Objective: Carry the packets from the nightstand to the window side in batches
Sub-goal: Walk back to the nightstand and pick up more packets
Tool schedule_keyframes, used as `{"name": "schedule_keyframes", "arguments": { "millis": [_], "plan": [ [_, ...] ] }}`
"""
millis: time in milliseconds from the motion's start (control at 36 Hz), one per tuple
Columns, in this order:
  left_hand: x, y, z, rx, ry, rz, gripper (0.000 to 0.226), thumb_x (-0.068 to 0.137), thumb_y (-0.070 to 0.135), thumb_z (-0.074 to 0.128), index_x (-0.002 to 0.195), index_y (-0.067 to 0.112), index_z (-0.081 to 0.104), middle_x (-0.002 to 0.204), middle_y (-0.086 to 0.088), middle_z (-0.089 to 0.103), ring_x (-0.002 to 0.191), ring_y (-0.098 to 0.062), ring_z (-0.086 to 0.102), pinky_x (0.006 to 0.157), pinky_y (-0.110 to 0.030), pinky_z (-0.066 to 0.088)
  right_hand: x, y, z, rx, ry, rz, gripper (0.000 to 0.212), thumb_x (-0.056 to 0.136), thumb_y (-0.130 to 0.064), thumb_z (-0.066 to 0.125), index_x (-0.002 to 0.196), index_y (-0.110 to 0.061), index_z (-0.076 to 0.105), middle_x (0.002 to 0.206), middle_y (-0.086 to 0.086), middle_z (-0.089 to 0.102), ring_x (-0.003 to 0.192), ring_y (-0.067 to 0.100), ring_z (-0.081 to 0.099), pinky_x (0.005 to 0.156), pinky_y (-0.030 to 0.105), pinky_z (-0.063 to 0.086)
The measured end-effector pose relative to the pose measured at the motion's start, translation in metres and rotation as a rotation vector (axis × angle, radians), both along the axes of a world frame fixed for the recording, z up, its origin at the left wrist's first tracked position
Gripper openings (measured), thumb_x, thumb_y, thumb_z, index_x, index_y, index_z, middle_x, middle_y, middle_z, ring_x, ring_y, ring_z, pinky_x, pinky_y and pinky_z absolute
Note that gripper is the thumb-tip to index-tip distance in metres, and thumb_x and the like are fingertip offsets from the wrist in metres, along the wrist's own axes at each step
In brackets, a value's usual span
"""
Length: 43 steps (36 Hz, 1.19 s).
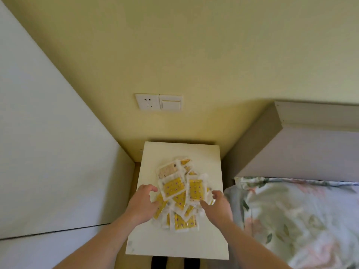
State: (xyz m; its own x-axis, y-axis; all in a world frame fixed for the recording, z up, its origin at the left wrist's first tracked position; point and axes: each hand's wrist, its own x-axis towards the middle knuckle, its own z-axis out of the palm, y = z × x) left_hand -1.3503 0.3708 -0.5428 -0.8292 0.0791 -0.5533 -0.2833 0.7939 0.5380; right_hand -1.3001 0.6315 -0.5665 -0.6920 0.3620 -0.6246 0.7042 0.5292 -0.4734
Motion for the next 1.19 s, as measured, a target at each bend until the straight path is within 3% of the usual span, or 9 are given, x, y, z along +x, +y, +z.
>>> {"name": "schedule_keyframes", "arguments": {
  "millis": [222, 333, 472, 556, 694, 889, 944, 1000, 1194],
  "plan": [
    [-0.023, 0.007, -0.053, -0.015, 0.082, -0.029, 0.038, 0.088, 0.029, 0.067, 0.124, 0.031, 0.054, 0.131, 0.011, 0.047, 0.088, -0.003, 0.056, 0.081, -0.031, 0.053, -0.033, -0.014, -0.052, 0.121, -0.055, -0.049, 0.086, 0.074, -0.057, 0.078, 0.142, -0.019, 0.042, 0.137, 0.001, 0.054, 0.118, 0.022, 0.060, 0.091, 0.038, 0.054],
    [-0.035, 0.012, -0.068, -0.018, 0.112, -0.052, 0.043, 0.090, 0.028, 0.067, 0.129, 0.030, 0.051, 0.136, 0.012, 0.044, 0.111, -0.010, 0.056, 0.085, -0.029, 0.052, -0.046, -0.018, -0.067, 0.131, -0.079, -0.098, 0.073, 0.077, -0.046, 0.081, 0.134, -0.019, 0.045, 0.129, 0.002, 0.057, 0.112, 0.023, 0.061, 0.090, 0.040, 0.055],
    [-0.050, 0.024, -0.084, -0.049, 0.112, -0.117, 0.058, 0.088, 0.033, 0.071, 0.140, 0.027, 0.045, 0.144, 0.009, 0.042, 0.124, -0.016, 0.051, 0.096, -0.033, 0.050, -0.047, -0.018, -0.069, 0.079, -0.083, -0.169, 0.032, 0.085, -0.031, 0.076, 0.108, -0.023, 0.054, 0.088, -0.006, 0.064, 0.068, 0.010, 0.064, 0.060, 0.028, 0.053],
    [-0.058, 0.037, -0.095, -0.085, 0.108, -0.185, 0.065, 0.086, 0.039, 0.072, 0.143, 0.027, 0.042, 0.146, 0.006, 0.042, 0.128, -0.019, 0.045, 0.101, -0.038, 0.048, -0.038, -0.013, -0.062, 0.031, -0.027, -0.237, 0.009, 0.089, -0.029, 0.068, 0.096, -0.024, 0.064, 0.081, -0.005, 0.068, 0.065, 0.008, 0.063, 0.057, 0.025, 0.051],
    [-0.064, 0.057, -0.108, -0.198, 0.140, -0.245, 0.074, 0.082, 0.052, 0.075, 0.142, 0.026, 0.041, 0.142, 0.001, 0.042, 0.126, -0.024, 0.043, 0.098, -0.041, 0.048, -0.003, -0.004, -0.040, -0.057, 0.047, -0.319, 0.008, 0.090, -0.034, 0.070, 0.089, -0.027, 0.067, 0.083, -0.010, 0.069, 0.073, 0.010, 0.065, 0.063, 0.026, 0.051],
    [-0.070, 0.063, -0.115, -0.353, 0.155, -0.264, 0.055, 0.081, 0.059, 0.071, 0.121, 0.027, 0.053, 0.120, 0.001, 0.055, 0.116, -0.025, 0.049, 0.097, -0.039, 0.042, 0.047, 0.013, -0.028, -0.167, 0.083, -0.372, 0.016, 0.096, -0.027, 0.064, 0.084, -0.017, 0.061, 0.066, -0.008, 0.067, 0.060, 0.012, 0.058, 0.059, 0.029, 0.044],
    [-0.069, 0.062, -0.114, -0.316, 0.167, -0.232, 0.029, 0.084, 0.055, 0.070, 0.090, 0.030, 0.056, 0.096, 0.007, 0.057, 0.105, -0.023, 0.053, 0.090, -0.038, 0.040, 0.057, 0.017, -0.027, -0.194, 0.080, -0.393, 0.010, 0.097, -0.022, 0.062, 0.090, -0.015, 0.060, 0.067, -0.005, 0.072, 0.055, 0.013, 0.060, 0.058, 0.030, 0.047],
    [-0.064, 0.059, -0.109, -0.210, 0.172, -0.187, 0.033, 0.086, 0.048, 0.071, 0.070, 0.029, 0.050, 0.078, 0.012, 0.052, 0.091, -0.020, 0.052, 0.084, -0.036, 0.038, 0.062, 0.020, -0.024, -0.244, 0.076, -0.466, 0.002, 0.097, -0.014, 0.062, 0.097, -0.015, 0.061, 0.073, 0.000, 0.076, 0.059, 0.014, 0.068, 0.060, 0.031, 0.053],
    [-0.030, 0.016, -0.078, 0.169, 0.072, 0.086, 0.011, 0.094, 0.032, 0.066, 0.099, 0.026, 0.060, 0.098, 0.013, 0.061, 0.090, -0.003, 0.059, 0.074, -0.018, 0.043, 0.059, 0.022, -0.020, -0.346, 0.010, -0.665, 0.020, 0.095, -0.003, 0.057, 0.095, -0.019, 0.069, 0.085, 0.006, 0.076, 0.081, 0.028, 0.073, 0.074, 0.041, 0.058]
  ]
}}
